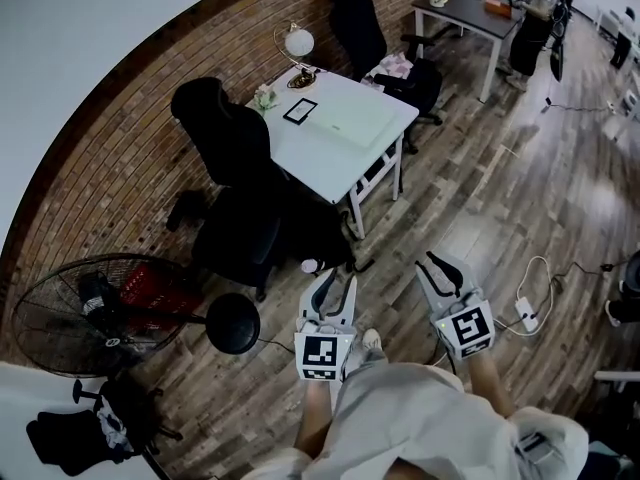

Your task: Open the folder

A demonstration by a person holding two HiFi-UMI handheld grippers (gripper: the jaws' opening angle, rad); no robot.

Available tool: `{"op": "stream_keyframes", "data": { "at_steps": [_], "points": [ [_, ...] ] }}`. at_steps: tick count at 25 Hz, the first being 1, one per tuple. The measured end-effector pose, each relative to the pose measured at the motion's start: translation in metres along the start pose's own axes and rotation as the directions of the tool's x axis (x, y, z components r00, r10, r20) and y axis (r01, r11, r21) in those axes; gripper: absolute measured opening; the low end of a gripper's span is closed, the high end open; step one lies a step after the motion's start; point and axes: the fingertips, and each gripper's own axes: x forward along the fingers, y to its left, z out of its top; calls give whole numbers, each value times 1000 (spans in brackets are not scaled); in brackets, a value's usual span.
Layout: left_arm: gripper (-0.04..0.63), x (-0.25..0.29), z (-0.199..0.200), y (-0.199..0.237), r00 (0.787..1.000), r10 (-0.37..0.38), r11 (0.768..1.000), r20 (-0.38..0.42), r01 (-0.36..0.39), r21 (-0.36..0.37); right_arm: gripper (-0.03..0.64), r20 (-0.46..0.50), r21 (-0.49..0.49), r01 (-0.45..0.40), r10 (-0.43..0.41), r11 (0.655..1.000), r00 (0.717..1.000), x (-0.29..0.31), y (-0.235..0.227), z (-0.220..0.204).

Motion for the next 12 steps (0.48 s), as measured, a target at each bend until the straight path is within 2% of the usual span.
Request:
{"op": "stream_keyframes", "data": {
  "at_steps": [8,12],
  "points": [
    [121,21,-3,36,999,-37,999,7,37,-14,86,-23,0,25,-25,1000,999,40,3,2],
    [121,30,-9,50,999,-49,998,-1,49,-28,86,8,-80,18,-17,997,1000,58,4,4]
  ]
}}
